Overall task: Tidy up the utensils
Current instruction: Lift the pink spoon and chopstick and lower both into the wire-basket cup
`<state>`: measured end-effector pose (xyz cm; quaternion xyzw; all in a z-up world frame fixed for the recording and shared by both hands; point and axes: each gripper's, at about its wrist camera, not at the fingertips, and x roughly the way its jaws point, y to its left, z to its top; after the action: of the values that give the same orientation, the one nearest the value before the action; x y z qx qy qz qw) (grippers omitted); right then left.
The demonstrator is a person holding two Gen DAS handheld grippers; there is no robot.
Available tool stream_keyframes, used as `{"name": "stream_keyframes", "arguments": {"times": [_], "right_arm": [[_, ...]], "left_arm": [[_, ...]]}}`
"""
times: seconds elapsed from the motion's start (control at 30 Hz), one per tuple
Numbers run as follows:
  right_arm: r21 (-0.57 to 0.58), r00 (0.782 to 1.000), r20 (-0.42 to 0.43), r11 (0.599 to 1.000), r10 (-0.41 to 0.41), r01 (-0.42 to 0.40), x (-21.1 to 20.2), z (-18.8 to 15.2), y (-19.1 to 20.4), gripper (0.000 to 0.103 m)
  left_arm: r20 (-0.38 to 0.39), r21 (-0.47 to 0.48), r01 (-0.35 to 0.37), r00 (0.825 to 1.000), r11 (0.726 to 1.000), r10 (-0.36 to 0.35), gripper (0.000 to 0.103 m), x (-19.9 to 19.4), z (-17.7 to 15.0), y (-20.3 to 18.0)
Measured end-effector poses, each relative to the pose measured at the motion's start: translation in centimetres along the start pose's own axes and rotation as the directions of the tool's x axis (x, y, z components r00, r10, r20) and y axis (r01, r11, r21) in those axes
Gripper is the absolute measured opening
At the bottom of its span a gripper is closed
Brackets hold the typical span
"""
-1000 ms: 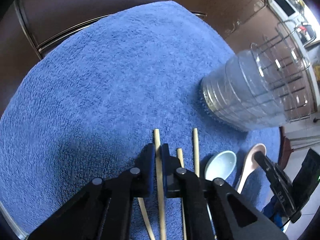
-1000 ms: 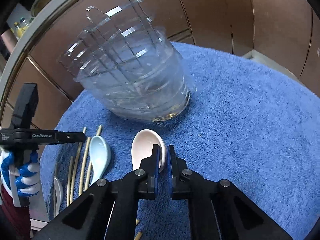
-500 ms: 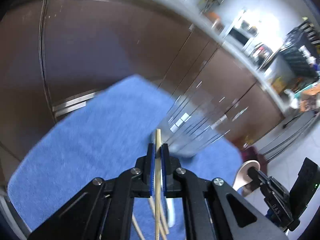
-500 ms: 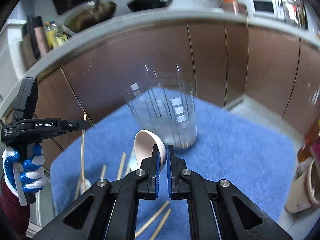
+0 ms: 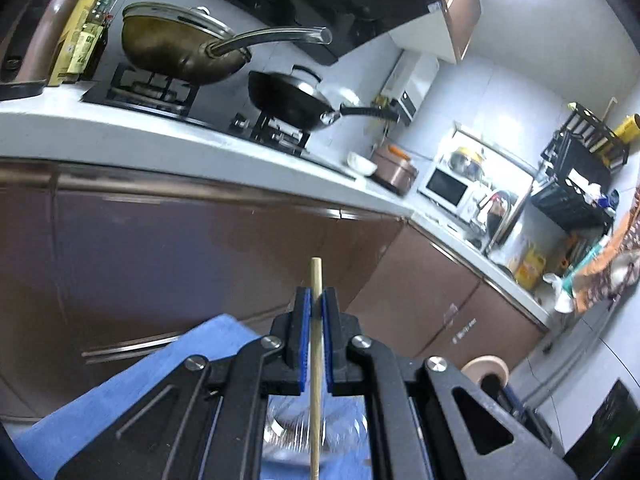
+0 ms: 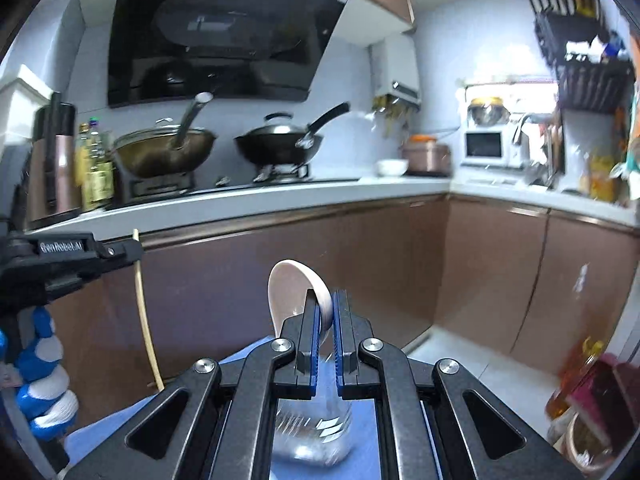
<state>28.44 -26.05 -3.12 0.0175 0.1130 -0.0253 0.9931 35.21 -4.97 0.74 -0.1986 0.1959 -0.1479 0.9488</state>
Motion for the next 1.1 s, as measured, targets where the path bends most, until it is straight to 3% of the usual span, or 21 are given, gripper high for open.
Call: {"name": "stream_keyframes", "arguments": {"times": [0.17, 0.3, 0.53, 0.73, 0.8, 0.9, 0.93, 1.1], "right_arm": [[-0.029, 0.996, 0.010, 0.995, -0.091, 0.091, 4.5, -2.0, -0.5, 0.006], [-0.041, 0.992, -0.002, 0.991, -0.124, 0.124, 6.8, -4.6, -0.9, 0.006], [-0.039, 0.992, -0.036, 0.992, -0.119, 0.118, 8.8, -9.0, -1.0, 0.006], [-0.016, 0.993, -0.068, 0.996, -0.093, 0.092, 9.1, -11.4, -1.2, 0.008], [-0.015, 0.993, -0.071, 0.996, -0.089, 0.088, 9.0, -11.8, -1.2, 0.012], [-0.002, 0.994, -0.071, 0.997, -0.080, 0.080, 8.7, -11.5, -1.3, 0.035], [0.002, 0.994, -0.069, 0.997, -0.081, 0.082, 8.5, -11.3, -1.3, 0.041], [0.016, 0.993, -0.059, 0.995, -0.097, 0.099, 7.2, -10.4, -1.4, 0.051]], "left_arm": [[0.040, 0.022, -0.054, 0.998, 0.998, 0.053, 0.005, 4.6, -1.2, -1.4], [0.064, 0.072, -0.117, 0.992, 0.991, 0.113, 0.005, 8.5, -4.4, -2.3], [0.093, 0.154, -0.185, 0.981, 0.971, 0.172, 0.005, 11.5, -9.8, -1.9], [0.097, 0.178, -0.184, 0.981, 0.967, 0.168, 0.007, 11.8, -11.8, -1.3], [0.096, 0.181, -0.175, 0.982, 0.968, 0.160, 0.017, 11.5, -12.2, -1.2], [0.095, 0.192, -0.161, 0.985, 0.968, 0.145, 0.039, 11.0, -12.2, -1.2], [0.095, 0.193, -0.150, 0.986, 0.970, 0.134, 0.040, 10.7, -12.3, -1.2], [0.131, 0.206, -0.143, 0.984, 0.968, 0.117, 0.044, 8.2, -12.2, -1.5]]}}
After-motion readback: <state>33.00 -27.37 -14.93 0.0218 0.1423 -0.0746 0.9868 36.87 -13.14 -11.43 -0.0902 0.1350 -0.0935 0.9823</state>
